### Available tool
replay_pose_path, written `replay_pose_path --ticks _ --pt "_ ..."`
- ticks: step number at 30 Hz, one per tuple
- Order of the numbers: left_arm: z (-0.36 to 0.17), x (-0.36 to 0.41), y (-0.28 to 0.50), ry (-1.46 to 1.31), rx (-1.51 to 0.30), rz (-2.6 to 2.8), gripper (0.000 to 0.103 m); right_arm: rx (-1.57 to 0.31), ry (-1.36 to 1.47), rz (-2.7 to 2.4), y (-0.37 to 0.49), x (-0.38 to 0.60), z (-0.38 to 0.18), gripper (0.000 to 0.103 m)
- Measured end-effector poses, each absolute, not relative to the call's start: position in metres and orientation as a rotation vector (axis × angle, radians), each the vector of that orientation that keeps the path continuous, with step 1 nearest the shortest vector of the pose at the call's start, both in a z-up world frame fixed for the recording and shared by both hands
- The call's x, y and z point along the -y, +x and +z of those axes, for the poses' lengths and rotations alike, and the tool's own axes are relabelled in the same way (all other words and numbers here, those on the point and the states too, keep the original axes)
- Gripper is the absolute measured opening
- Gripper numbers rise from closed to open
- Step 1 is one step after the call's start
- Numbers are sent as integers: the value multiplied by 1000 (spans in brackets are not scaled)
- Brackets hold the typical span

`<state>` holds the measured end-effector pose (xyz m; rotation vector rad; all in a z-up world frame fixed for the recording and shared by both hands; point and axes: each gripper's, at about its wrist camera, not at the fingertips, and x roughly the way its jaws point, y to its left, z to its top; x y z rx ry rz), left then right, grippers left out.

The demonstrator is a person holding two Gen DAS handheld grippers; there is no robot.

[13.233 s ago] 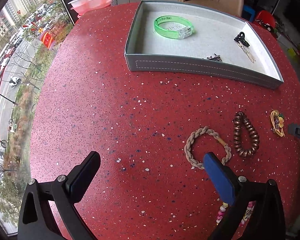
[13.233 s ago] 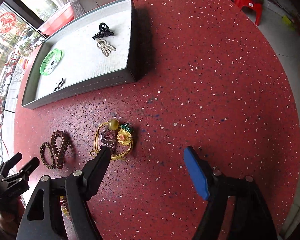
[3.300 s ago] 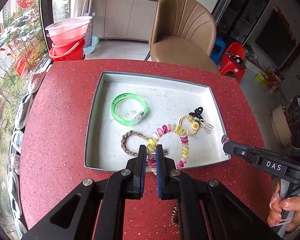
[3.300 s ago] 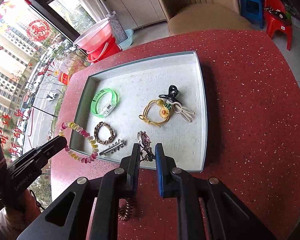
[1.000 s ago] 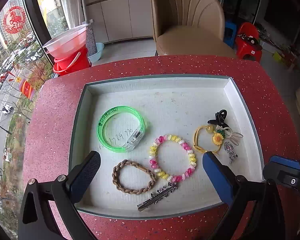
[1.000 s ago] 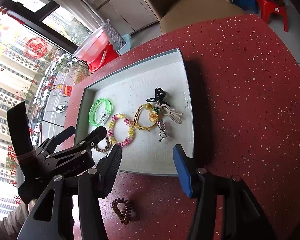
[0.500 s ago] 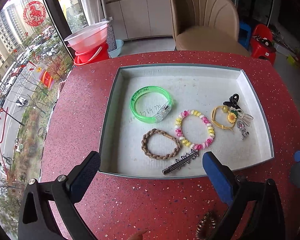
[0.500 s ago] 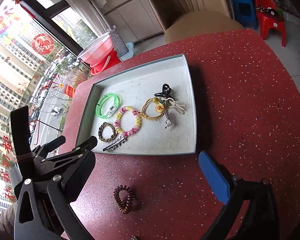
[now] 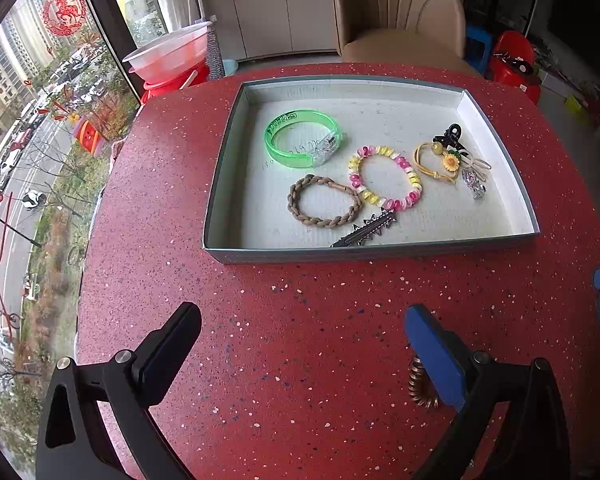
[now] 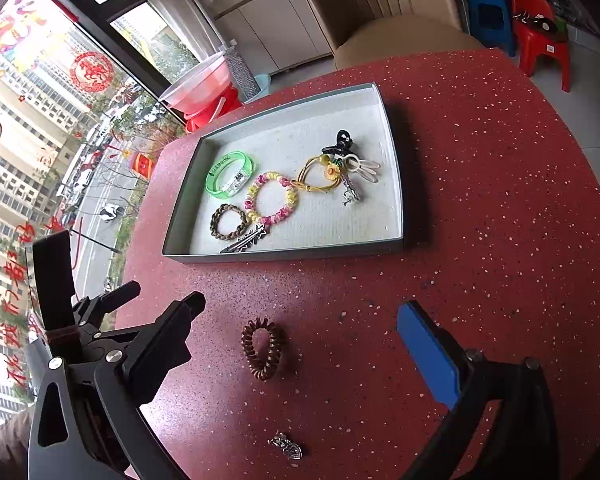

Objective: Organize jewelry
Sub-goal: 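Move both grippers back toward the last items on the table, then grasp the silver heart pendant with the right gripper while the left grasps the brown coiled hair tie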

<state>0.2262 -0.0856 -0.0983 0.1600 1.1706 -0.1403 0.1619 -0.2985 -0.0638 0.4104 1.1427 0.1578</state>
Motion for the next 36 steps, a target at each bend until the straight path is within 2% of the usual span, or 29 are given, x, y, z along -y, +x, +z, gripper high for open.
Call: replay_pose_path --ticks 11,21,26,30,36 --pt "-121 57 189 89 -1275 -143 103 -1272 375 121 110 287 -88 103" --pt "-133 74 188 43 -1321 -233 103 -1362 240 147 61 252 -124 102" --pt "-133 93 192 74 -1300 -276 103 -1354 187 175 56 240 -130 91" --pt "-136 104 193 113 -1289 -291 103 -1335 111 197 56 230 -130 75" --pt "-143 114 196 143 -1283 -298 103 -1319 25 222 61 214 -138 64"
